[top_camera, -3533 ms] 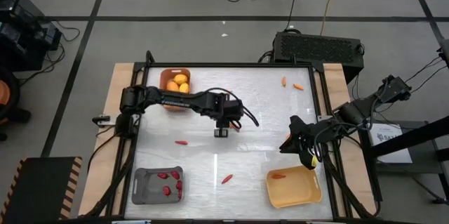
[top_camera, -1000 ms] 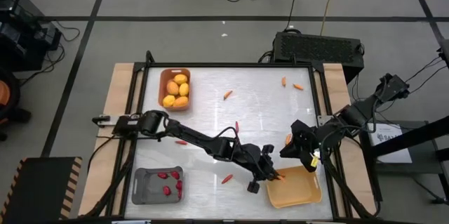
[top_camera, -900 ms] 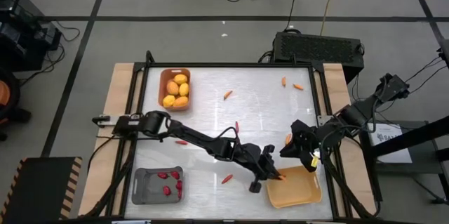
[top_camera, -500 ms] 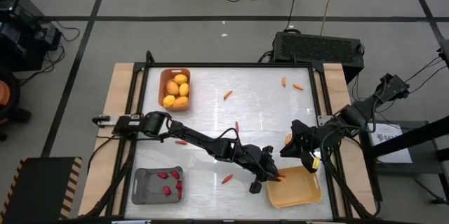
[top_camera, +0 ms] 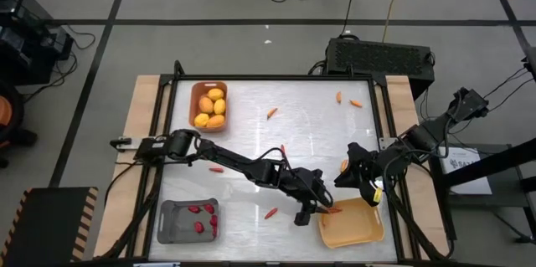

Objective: Sort produce into baskets
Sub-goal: Put the orange chili pepper into the yellow bin

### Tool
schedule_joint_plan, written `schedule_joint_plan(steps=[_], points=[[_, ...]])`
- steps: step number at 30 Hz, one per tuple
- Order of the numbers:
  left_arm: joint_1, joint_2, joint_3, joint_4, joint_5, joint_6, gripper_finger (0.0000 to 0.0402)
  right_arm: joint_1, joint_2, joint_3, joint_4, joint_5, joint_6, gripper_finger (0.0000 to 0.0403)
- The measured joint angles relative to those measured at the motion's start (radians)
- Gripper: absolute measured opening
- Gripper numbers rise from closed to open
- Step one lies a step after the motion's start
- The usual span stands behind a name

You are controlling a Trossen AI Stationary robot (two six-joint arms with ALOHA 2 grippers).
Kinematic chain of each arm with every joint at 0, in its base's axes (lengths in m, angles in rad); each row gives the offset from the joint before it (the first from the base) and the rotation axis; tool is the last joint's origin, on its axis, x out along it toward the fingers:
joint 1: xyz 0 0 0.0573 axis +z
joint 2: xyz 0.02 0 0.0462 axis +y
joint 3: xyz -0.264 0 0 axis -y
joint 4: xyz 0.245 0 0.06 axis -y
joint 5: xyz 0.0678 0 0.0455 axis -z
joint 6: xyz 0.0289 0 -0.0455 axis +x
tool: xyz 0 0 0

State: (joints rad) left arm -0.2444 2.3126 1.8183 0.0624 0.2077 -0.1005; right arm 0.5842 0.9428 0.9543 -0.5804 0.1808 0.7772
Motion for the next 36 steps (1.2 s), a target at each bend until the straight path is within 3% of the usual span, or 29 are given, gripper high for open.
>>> schedule_joint_plan(steps=[11,17,23,26,30,34,36], points=[[0.045,-0.198,0.002,-0.549,-0.026,0.001,0.0139,0.0,0.0,0.0,-0.002,-0.004,0.004,0.005],[0.073,-0.26,0.001,-0.833,-0.107,0.001,0.0138,0.0,0.0,0.0,-0.062,-0.001,-0.004,0.005],[0.083,-0.312,0.001,-1.166,-0.167,-0.005,0.0138,0.0,0.002,-0.001,-0.194,0.088,0.054,0.005],[0.082,-0.335,0.001,-1.239,-0.168,-0.051,0.0138,-0.022,0.002,-0.001,-0.254,0.125,0.12,0.0049],[0.065,-0.381,0.001,-1.206,-0.147,-0.104,0.0138,-0.152,0.0,-0.002,-0.41,0.166,0.141,0.0033],[0.032,-0.437,0.001,-1.108,-0.162,-0.109,0.0138,-0.382,-0.001,-0.002,-0.524,0.135,-0.035,0.0008],[0.02,-0.456,0.001,-1.066,-0.196,-0.132,0.0138,-0.538,0.0,-0.002,-0.517,0.065,-0.187,0.0002]])
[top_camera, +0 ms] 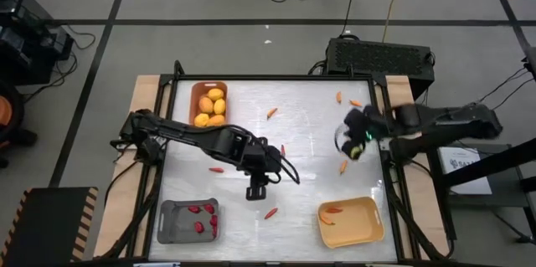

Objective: Sort produce into baskets
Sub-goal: Put the orange chili pepper into the yellow bin

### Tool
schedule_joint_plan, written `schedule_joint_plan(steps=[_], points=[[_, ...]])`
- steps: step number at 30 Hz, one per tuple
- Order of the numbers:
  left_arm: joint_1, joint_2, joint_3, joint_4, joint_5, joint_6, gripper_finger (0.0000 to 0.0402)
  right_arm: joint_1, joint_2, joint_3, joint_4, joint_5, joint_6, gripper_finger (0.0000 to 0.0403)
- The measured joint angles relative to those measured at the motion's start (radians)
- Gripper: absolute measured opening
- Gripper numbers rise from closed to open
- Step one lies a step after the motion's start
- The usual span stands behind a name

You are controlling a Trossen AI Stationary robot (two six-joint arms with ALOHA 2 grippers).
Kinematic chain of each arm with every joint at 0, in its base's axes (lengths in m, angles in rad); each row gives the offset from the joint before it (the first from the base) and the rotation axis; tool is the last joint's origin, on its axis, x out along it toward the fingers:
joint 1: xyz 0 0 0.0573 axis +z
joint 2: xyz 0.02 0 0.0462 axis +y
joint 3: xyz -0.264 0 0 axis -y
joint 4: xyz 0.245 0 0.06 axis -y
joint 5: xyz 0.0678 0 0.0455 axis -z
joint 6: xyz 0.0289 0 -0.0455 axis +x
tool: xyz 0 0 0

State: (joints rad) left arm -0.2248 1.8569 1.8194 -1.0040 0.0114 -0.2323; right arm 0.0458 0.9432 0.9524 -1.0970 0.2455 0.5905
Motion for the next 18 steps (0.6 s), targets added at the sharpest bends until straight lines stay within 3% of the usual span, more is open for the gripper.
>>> schedule_joint_plan(steps=[3,5,9,14,18], points=[[-0.006,-0.021,0.0,0.048,-0.045,-0.047,0.0138,-0.24,0.02,0.0,0.025,-0.087,-0.237,0.0003],[-0.008,-0.026,0.0,0.074,-0.053,-0.081,0.0138,-0.401,0.057,0.0,0.03,-0.089,-0.373,0.0003],[-0.019,-0.024,0.0,0.078,-0.064,-0.152,0.0138,-0.666,0.179,0.0,0.07,-0.106,-0.522,0.0004],[-0.037,-0.024,0.0,0.08,-0.148,-0.219,0.0138,-0.829,0.368,0.0,0.165,-0.223,-0.68,0.0028],[-0.051,-0.024,0.0,0.08,-0.204,-0.289,0.0138,-0.891,0.491,0.0,0.266,-0.216,-0.593,0.0062]])
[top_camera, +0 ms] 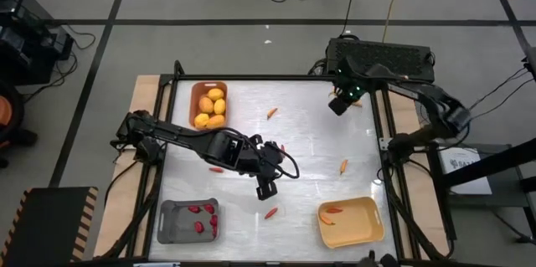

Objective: Sort produce into baskets
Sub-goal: Put the orange chili pepper into the yellow bin

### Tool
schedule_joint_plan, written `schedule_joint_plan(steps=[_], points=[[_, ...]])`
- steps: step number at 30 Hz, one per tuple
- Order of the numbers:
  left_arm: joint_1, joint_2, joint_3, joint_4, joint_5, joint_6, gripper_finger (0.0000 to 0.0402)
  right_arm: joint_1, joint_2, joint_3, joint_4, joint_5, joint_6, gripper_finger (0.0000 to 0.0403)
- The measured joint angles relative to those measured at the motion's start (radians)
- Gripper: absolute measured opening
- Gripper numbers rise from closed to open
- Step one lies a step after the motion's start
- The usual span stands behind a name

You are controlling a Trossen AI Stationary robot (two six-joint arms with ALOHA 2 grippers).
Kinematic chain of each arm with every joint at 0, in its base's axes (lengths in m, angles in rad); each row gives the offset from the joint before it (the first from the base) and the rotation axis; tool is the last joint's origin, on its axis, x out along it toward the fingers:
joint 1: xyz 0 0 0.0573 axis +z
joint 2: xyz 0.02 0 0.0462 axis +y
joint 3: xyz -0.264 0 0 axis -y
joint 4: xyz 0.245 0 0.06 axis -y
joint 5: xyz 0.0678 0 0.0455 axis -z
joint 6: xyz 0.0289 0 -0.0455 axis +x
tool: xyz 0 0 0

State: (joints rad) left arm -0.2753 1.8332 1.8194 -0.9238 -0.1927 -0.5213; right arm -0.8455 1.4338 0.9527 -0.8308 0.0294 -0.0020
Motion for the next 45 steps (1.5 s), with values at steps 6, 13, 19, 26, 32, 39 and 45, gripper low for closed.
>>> schedule_joint_plan(steps=[6,13,19,26,32,39,45], points=[[-0.013,0.0,0.0,0.0,-0.072,-0.077,0.0138,-0.058,0.127,0.0,0.085,-0.008,0.036,0.0118],[-0.013,0.0,0.0,-0.002,-0.104,-0.049,0.0138,-0.086,0.192,0.001,0.155,-0.005,0.08,0.0167],[-0.013,0.0,0.0,-0.006,-0.104,0.038,0.0138,-0.083,0.221,0.002,0.206,-0.001,0.153,0.0178],[-0.025,0.0,0.0,-0.011,-0.1,0.094,0.0138,-0.087,0.261,0.002,0.218,-0.001,0.235,0.0158],[-0.043,0.0,0.0,-0.011,-0.097,0.12,0.0138,-0.083,0.266,0.002,0.241,-0.003,0.229,0.0091],[-0.063,-0.003,0.0,-0.054,-0.097,0.143,0.0138,-0.075,0.262,0.002,0.213,-0.033,0.205,0.001],[-0.077,-0.068,-0.001,-0.14,-0.1,0.176,0.0138,-0.001,0.21,0.002,0.128,-0.134,0.226,0.0004]])
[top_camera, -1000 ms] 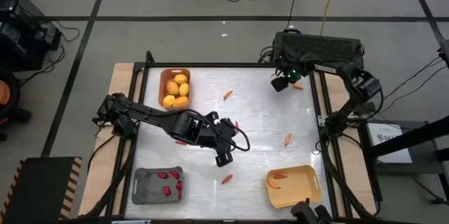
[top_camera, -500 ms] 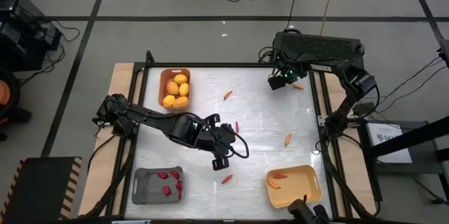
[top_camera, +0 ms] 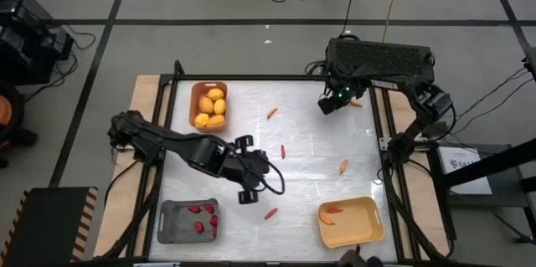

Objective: Sort produce into baskets
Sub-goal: Put the orange chili pepper into the yellow bin

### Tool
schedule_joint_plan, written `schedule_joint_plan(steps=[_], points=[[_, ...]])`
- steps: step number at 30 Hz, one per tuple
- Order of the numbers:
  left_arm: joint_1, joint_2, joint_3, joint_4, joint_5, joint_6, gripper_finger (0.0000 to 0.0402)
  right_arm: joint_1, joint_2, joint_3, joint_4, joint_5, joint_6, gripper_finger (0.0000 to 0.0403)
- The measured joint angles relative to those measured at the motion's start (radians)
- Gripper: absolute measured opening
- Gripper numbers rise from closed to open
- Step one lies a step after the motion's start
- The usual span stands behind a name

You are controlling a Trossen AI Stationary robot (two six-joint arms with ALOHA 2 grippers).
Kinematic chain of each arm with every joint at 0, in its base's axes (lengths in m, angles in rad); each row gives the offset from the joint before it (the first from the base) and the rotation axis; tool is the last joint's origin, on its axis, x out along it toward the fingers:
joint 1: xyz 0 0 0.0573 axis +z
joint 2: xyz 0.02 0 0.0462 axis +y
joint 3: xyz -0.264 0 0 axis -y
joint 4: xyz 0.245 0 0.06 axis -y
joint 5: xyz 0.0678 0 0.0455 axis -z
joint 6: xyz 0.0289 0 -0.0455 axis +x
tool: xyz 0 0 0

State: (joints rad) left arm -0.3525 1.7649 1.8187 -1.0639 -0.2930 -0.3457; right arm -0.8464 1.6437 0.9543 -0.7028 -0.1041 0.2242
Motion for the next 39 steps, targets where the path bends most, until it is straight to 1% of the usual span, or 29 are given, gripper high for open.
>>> schedule_joint_plan(steps=[3,5,8,10,14,18,21,23,25,28,32,36,39], points=[[-0.007,-0.049,0.0,-0.017,-0.031,0.041,0.0138,0.081,-0.057,0.0,-0.04,-0.025,0.036,0.0004],[-0.01,-0.08,0.0,-0.035,-0.069,0.082,0.0138,0.146,-0.107,0.0,-0.059,-0.033,0.077,0.0003],[-0.01,-0.13,-0.009,-0.062,-0.12,0.132,0.0138,0.275,-0.194,0.0,-0.09,-0.033,0.167,0.0002],[-0.01,-0.176,-0.039,-0.064,-0.162,0.156,0.0138,0.379,-0.253,0.0,-0.103,-0.033,0.255,0.0002],[-0.003,-0.281,-0.164,-0.033,-0.245,0.196,0.0138,0.619,-0.352,0.0,-0.103,-0.029,0.482,0.0002],[0.022,-0.417,-0.356,0.096,-0.253,0.231,0.0138,0.884,-0.41,0.0,-0.1,-0.027,0.797,0.0002],[0.046,-0.516,-0.524,0.271,-0.213,0.262,0.0138,1.089,-0.422,0.0,-0.072,-0.022,1.062,0.0002],[0.064,-0.567,-0.631,0.423,-0.175,0.283,0.0138,1.211,-0.422,0.0,-0.061,-0.023,1.232,0.0002],[0.082,-0.597,-0.719,0.578,-0.134,0.304,0.0138,1.31,-0.422,0.0,-0.039,-0.022,1.395,0.0002],[0.107,-0.604,-0.822,0.804,-0.064,0.334,0.0138,1.437,-0.416,0.0,-0.026,-0.022,1.606,0.0002],[0.141,-0.574,-0.899,1.0,0.039,0.36,0.0138,1.563,-0.41,0.0,-0.034,-0.033,1.841,0.0002],[0.165,-0.527,-0.911,1.043,0.11,0.352,0.0138,1.638,-0.41,-0.002,-0.039,-0.034,1.994,0.001],[0.166,-0.493,-0.911,1.091,0.133,0.352,0.0138,1.659,-0.41,-0.002,-0.04,-0.033,2.035,0.0021]])
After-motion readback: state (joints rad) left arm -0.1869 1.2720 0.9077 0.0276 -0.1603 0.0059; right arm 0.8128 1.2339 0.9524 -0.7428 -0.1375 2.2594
